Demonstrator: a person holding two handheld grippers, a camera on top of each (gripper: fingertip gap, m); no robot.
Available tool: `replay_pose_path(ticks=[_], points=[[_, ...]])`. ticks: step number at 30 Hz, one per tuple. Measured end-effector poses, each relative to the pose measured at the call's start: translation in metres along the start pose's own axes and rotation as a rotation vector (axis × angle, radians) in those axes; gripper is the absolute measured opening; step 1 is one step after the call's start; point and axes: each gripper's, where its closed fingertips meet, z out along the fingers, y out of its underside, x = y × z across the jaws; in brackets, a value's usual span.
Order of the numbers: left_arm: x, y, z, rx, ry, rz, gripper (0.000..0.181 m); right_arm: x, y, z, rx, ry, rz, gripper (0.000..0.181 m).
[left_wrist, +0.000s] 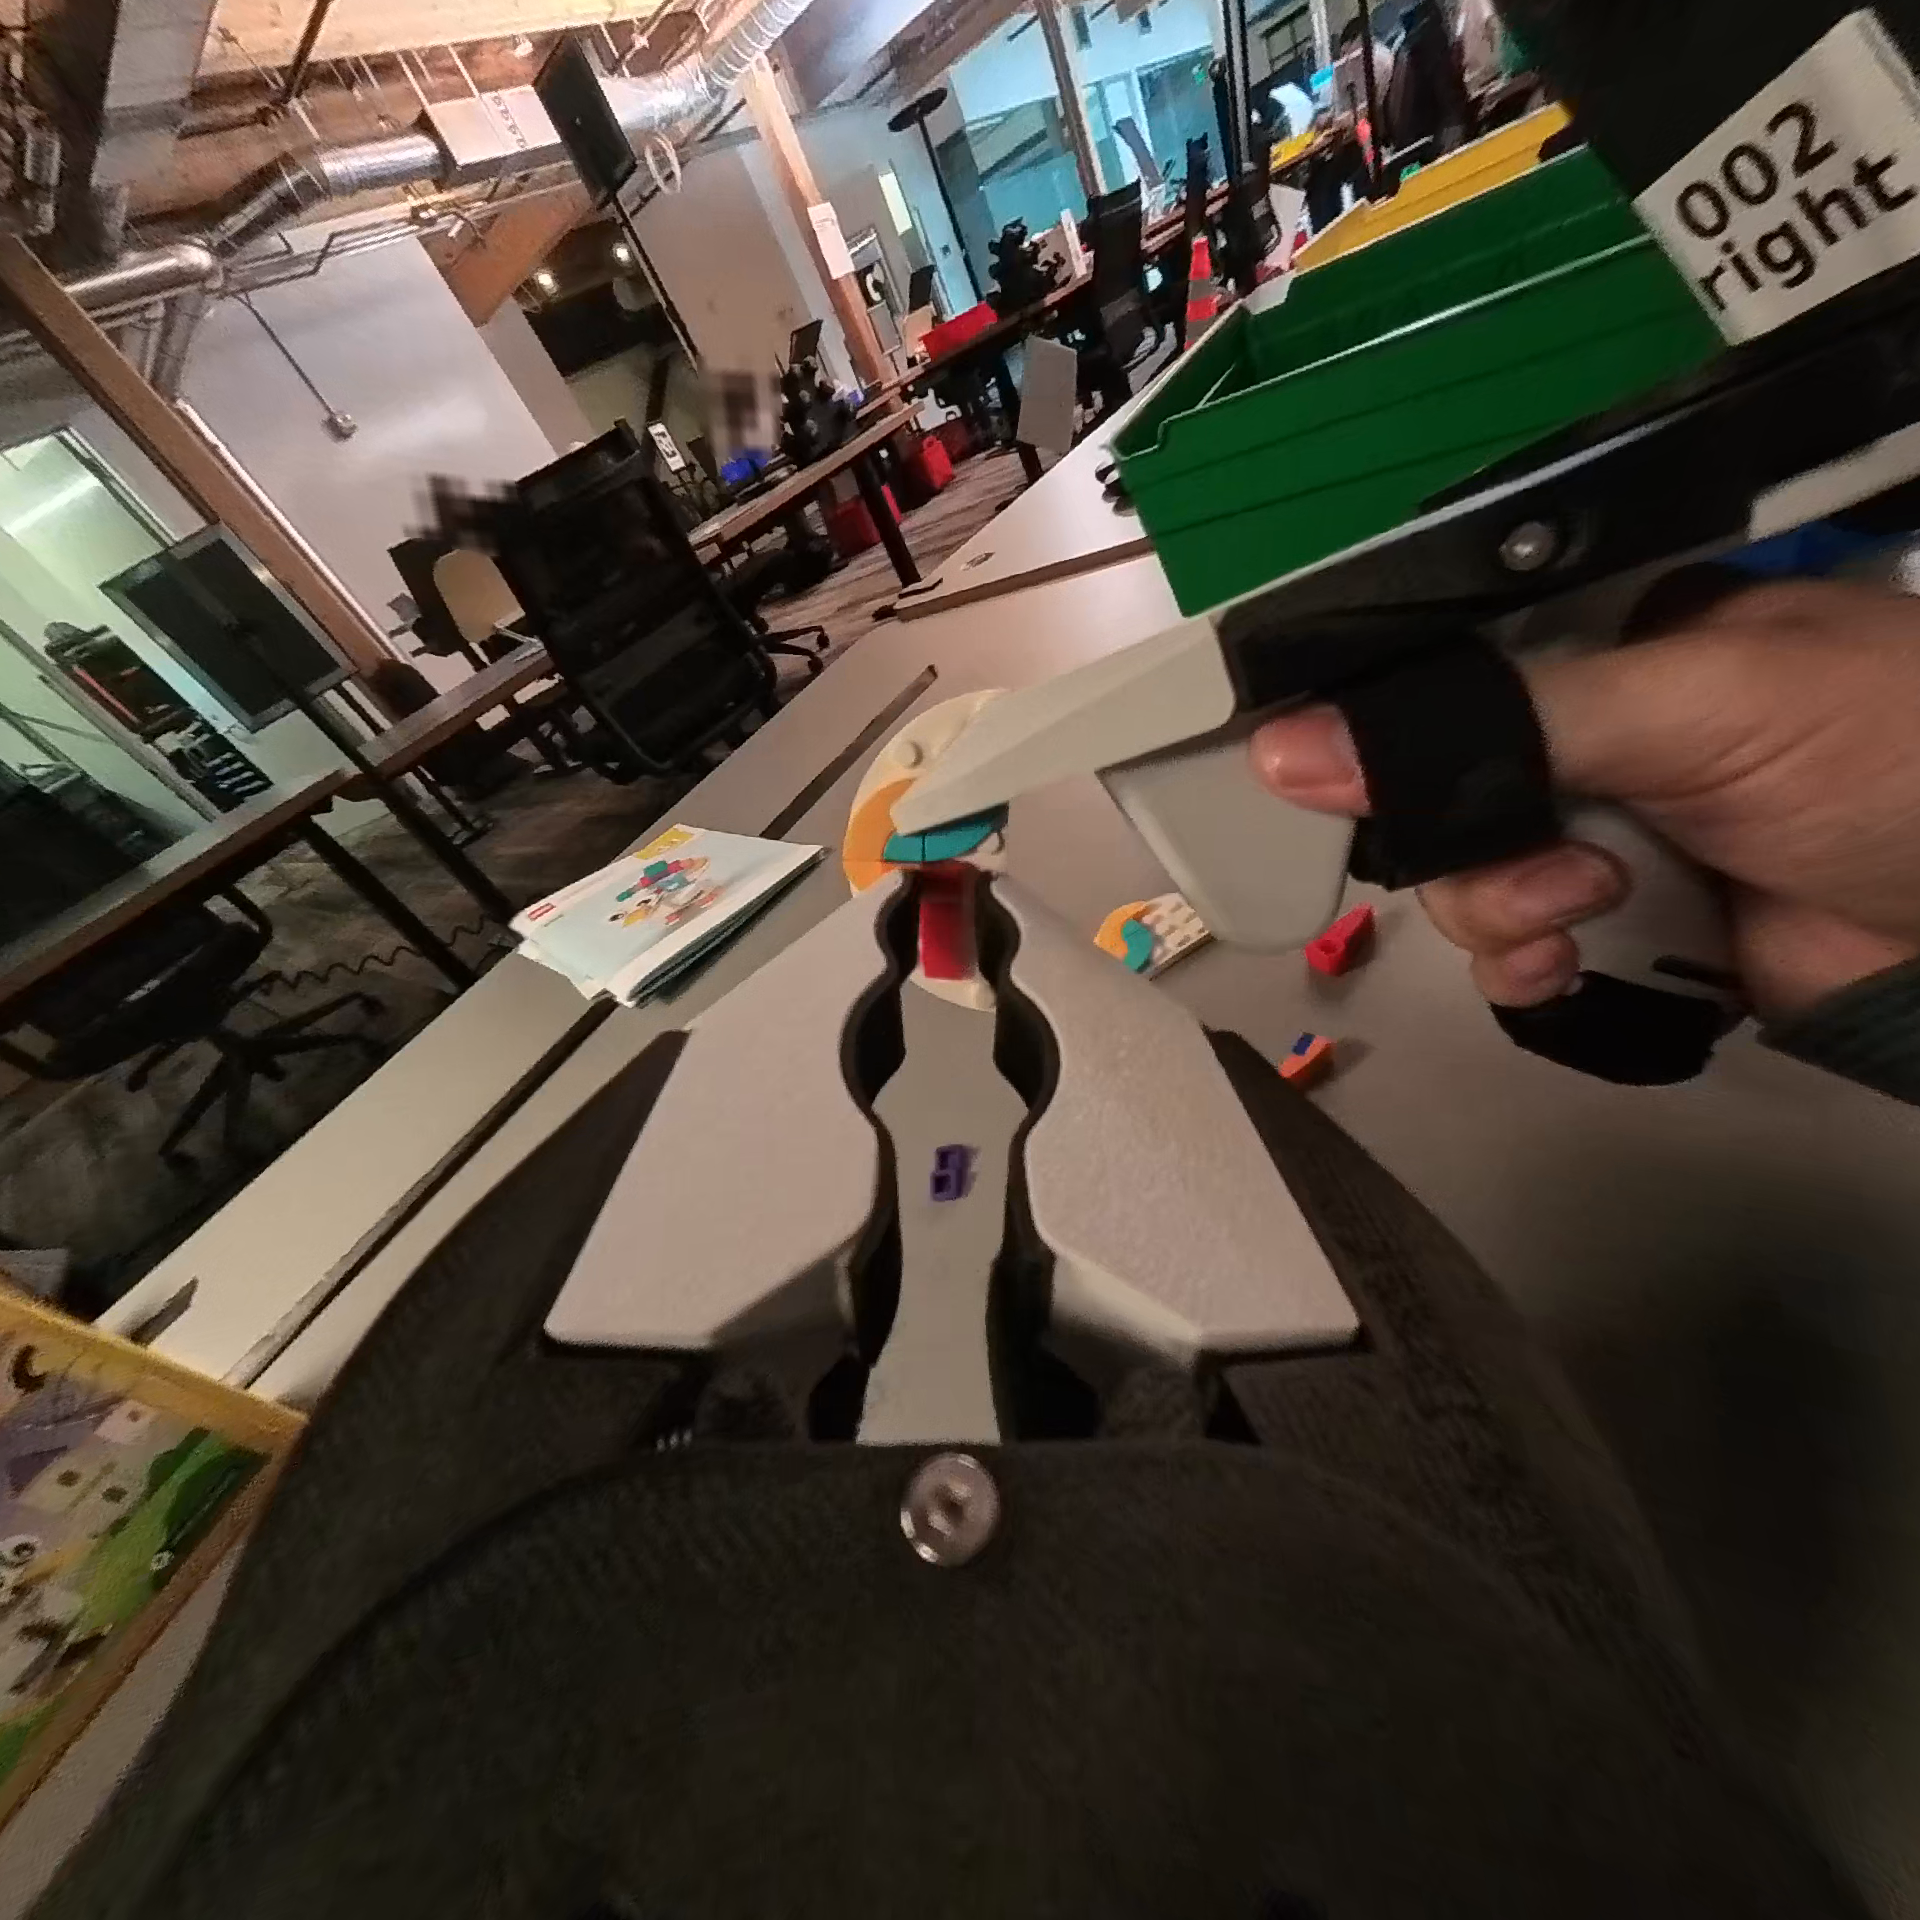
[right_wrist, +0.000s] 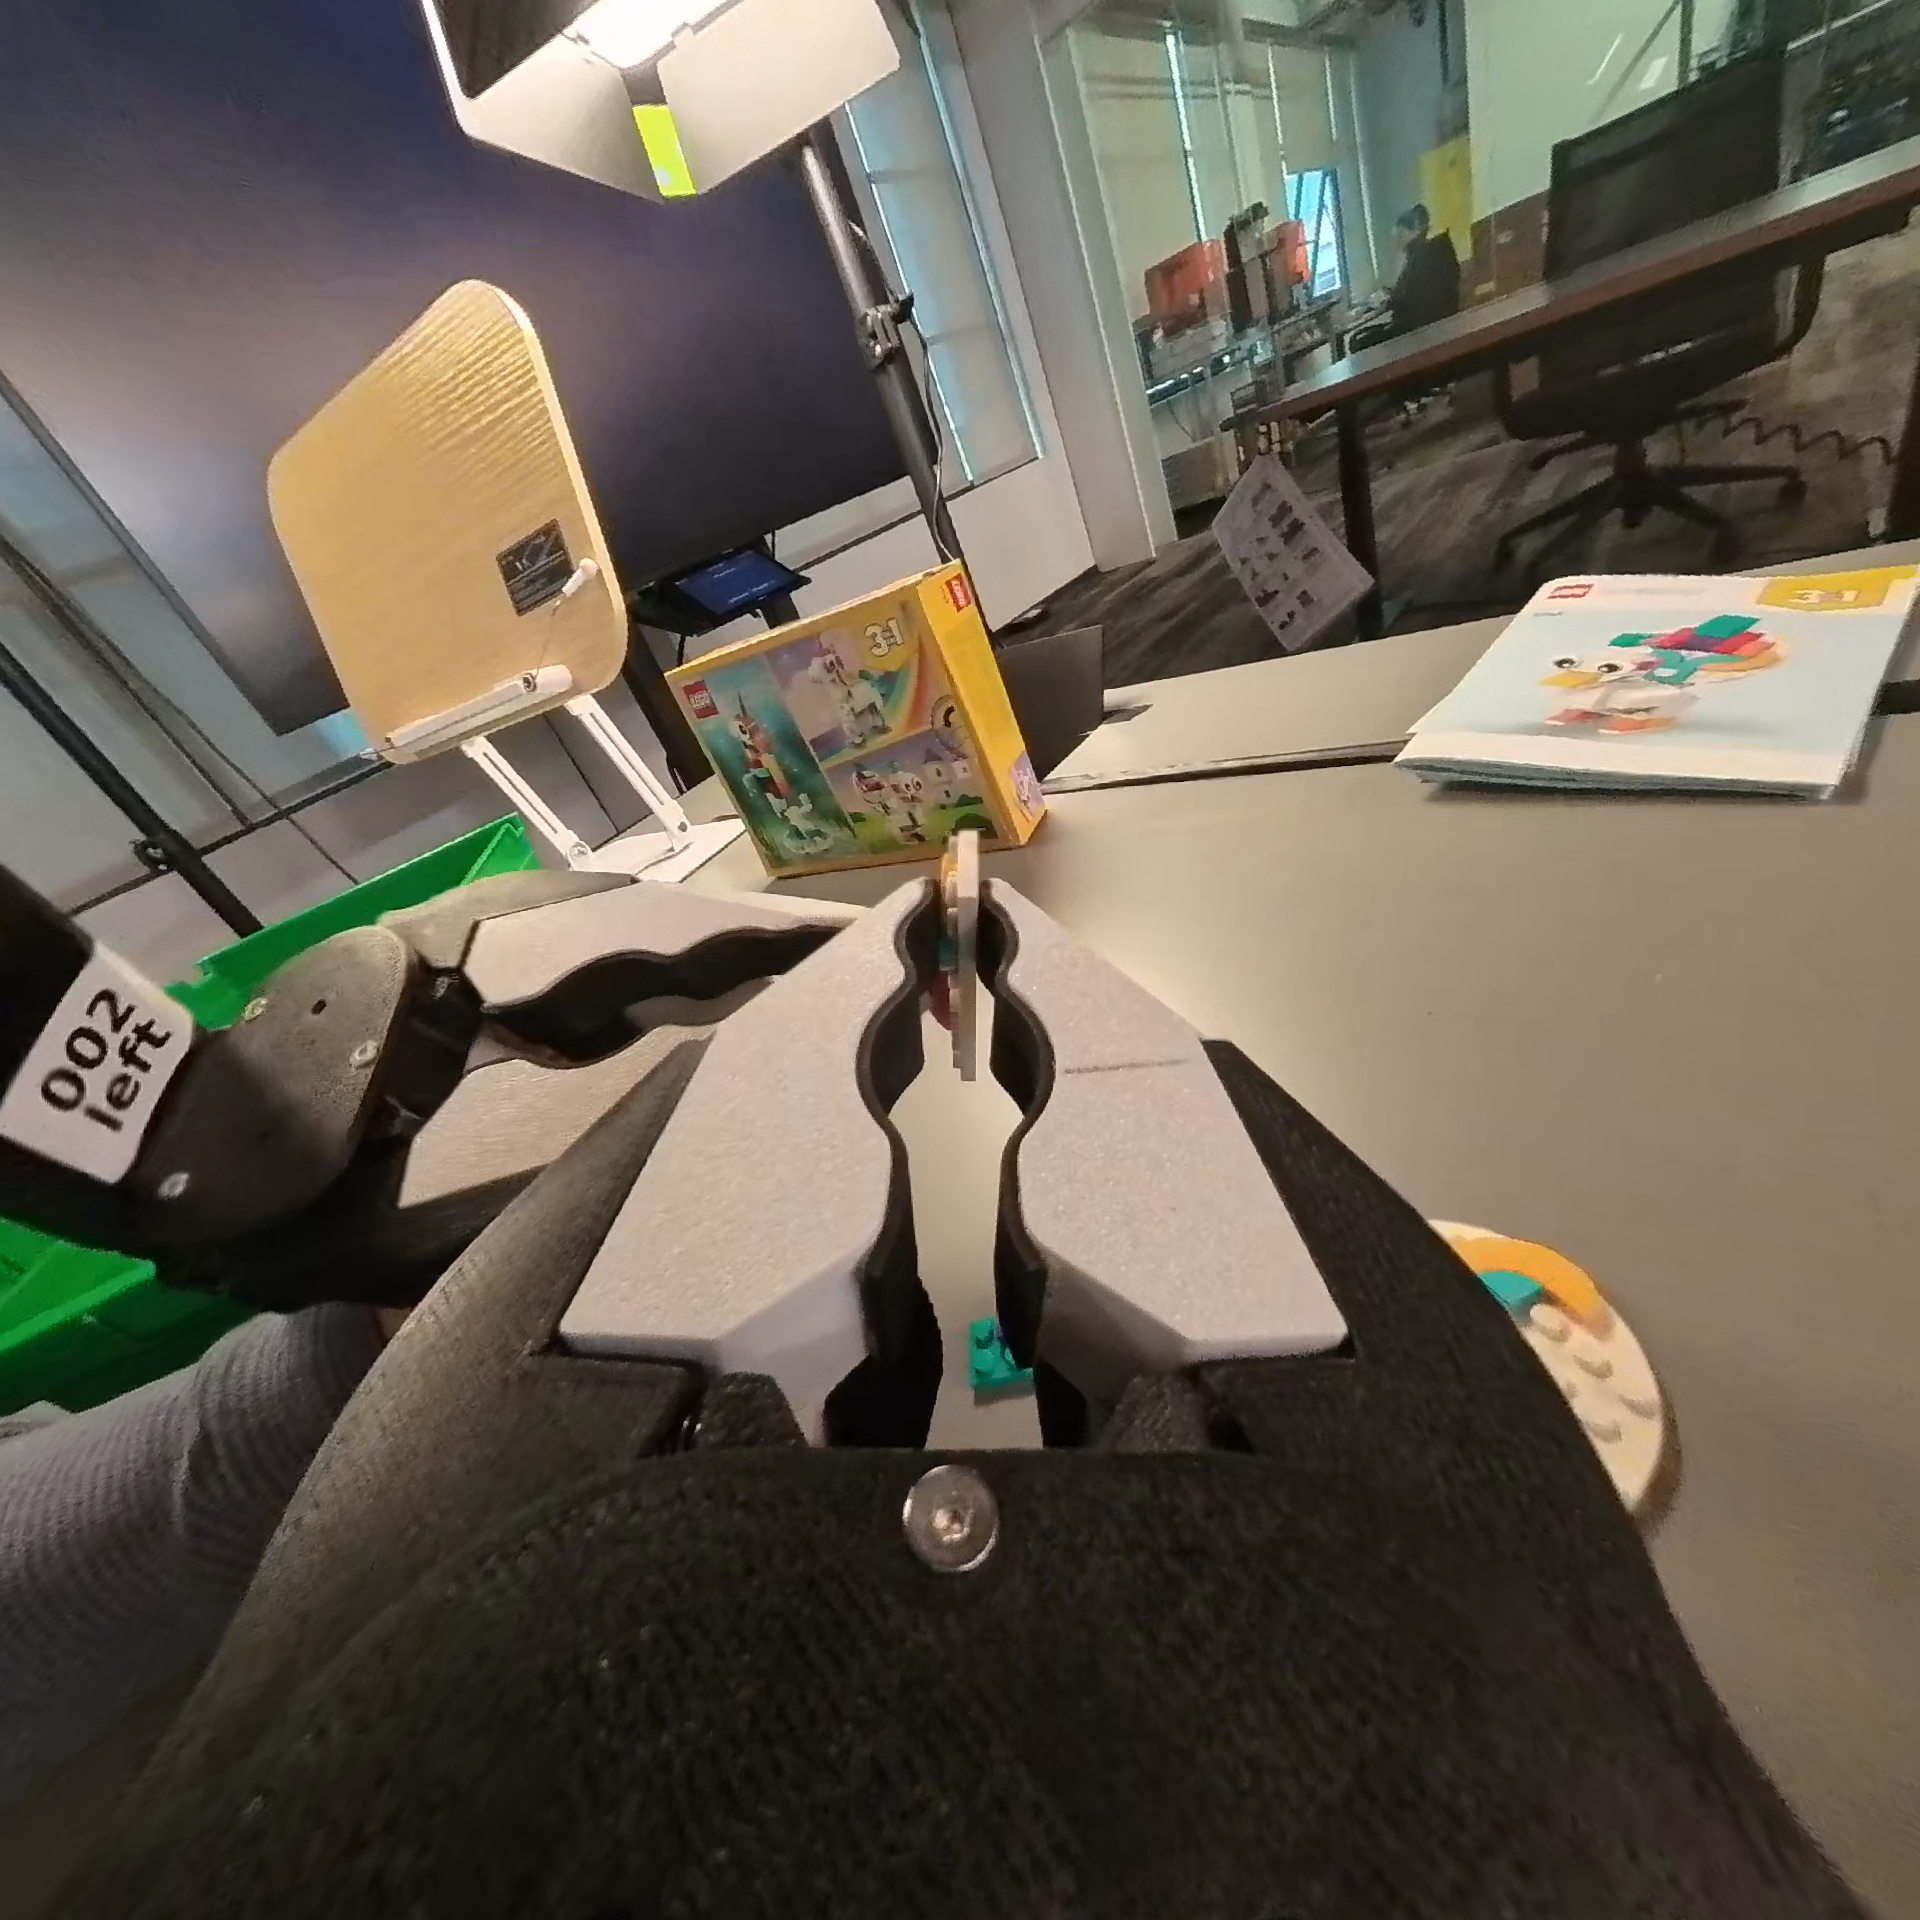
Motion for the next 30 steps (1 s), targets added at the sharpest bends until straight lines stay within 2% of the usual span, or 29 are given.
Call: replay_pose_path(ticks=[3,6,8,12,15,21,27,30], points=[[0.0,0.001,0.0006,-0.007,-0.012,0.023,0.008,0.0006,0.0004,0.0001,0.004,0.001,0.015,0.003],[0.0017,0.0003,0.0009,-0.001,-0.003,0.018,0.015,0.0008,-0.0002,-0.0003,0.01,0.006,0.03,0.003],[-0.0004,0.0055,0.0018,-0.037,-0.014,0.032,0.007,-0.0006,-0.0031,-0.0015,0.023,0.0,0.042,0.003],[-0.0009,0.004,0.0009,-0.037,-0.018,0.035,0.006,-0.0009,-0.0042,-0.0024,0.036,0.012,0.076,0.003],[-0.0046,-0.0007,0.0002,-0.014,-0.06,0.039,0.018,-0.0006,0.0009,-0.0003,0.026,0.01,0.092,0.003],[-0.0045,0.0009,0.0003,-0.025,-0.068,0.053,0.014,-0.0012,0.0019,0.0003,0.026,0.015,0.088,0.003],[-0.0012,-0.0014,-0.0012,-0.032,-0.089,0.161,0.006,-0.0008,0.0006,-0.0006,0.041,0.01,0.11,0.003],[-0.0009,0.0004,0.0003,-0.033,-0.075,0.127,0.006,0.0005,0.0014,-0.0003,0.034,0.012,0.102,0.003]])
